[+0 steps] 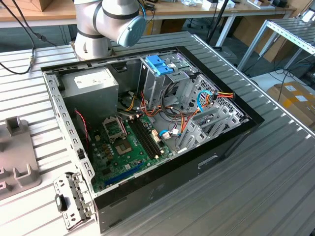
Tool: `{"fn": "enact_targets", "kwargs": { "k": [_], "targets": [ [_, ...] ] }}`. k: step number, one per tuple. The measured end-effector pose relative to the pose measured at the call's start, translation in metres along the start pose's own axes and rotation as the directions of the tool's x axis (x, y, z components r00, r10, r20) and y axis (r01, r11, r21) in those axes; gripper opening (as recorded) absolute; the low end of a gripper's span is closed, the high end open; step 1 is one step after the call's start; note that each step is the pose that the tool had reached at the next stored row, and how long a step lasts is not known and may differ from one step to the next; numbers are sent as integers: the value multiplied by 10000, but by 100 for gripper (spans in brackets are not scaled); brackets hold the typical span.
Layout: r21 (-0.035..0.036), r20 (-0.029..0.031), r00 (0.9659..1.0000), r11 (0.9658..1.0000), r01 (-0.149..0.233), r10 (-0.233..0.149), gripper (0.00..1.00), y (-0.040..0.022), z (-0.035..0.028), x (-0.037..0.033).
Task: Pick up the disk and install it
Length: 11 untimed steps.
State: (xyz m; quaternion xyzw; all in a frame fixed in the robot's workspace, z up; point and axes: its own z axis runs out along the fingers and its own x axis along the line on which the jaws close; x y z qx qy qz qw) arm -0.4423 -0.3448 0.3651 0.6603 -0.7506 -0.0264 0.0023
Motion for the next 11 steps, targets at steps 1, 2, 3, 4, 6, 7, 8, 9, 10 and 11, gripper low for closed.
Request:
{"fn": "enact_targets", "kwargs": {
  "k": [1,2,3,4,6,7,8,9,10,11],
  "targets": [
    [2,1,10000,10000,2,-2,62,3,15,-29],
    [-1,2,10000,10000,2,-2,62,3,35,-35],
    [-1,2,10000,10000,2,-2,62,2,58,-35],
    [-1,3,10000,10000,2,-2,62,1,76,-35],
    [-1,3,10000,10000,1,-1,62,1,83,-35],
    [-1,3,10000,10000,2,-2,62,1,86,-34],
    [-1,3,10000,10000,1,-1,62,1,91,-34],
    [-1,3,10000,10000,2,-2,62,1,94,-34],
    [-1,3,10000,10000,1,-1,62,0,97,-34],
    [-1,3,10000,10000,2,-2,62,0,101,-34]
  ]
}}
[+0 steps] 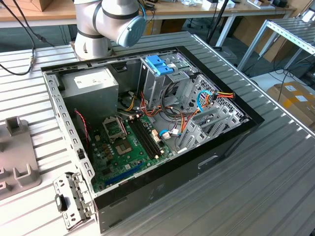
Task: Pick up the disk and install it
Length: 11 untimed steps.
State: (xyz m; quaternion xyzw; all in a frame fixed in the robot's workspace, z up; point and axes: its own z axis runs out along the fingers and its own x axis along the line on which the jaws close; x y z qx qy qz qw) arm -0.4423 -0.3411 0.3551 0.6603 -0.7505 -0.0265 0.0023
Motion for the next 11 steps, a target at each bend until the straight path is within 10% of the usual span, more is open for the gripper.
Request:
{"fn": "enact_targets", "kwargs": {
  "k": [11],
  "targets": [
    [0,0,10000,10000,0,0,62,-1,34,1]
  ]
}}
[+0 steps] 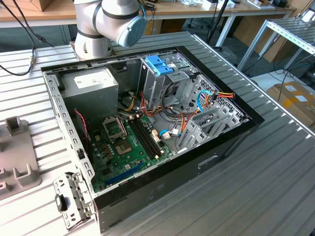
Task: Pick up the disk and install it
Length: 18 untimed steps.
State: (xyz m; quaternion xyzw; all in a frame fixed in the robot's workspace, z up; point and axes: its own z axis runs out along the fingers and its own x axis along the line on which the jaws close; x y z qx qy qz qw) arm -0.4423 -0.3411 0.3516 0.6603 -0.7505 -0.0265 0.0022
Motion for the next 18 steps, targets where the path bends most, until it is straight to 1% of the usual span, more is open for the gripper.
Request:
{"fn": "enact_targets", "kwargs": {
  "k": [18],
  "targets": [
    [0,3,10000,10000,0,0,62,-2,57,2]
  ]
}}
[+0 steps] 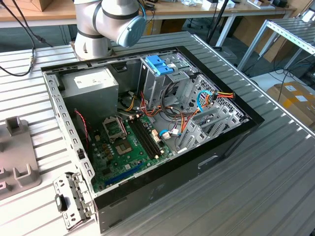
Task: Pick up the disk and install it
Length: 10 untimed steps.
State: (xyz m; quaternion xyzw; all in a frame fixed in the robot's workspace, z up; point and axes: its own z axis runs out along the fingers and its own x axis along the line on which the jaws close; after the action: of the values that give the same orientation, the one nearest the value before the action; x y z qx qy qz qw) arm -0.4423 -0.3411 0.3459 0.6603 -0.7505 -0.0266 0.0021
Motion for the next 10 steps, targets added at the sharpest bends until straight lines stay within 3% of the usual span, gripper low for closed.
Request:
{"fn": "enact_targets", "kwargs": {
  "k": [10],
  "targets": [
    [1,2,10000,10000,0,0,62,-1,28,1]
  ]
}}
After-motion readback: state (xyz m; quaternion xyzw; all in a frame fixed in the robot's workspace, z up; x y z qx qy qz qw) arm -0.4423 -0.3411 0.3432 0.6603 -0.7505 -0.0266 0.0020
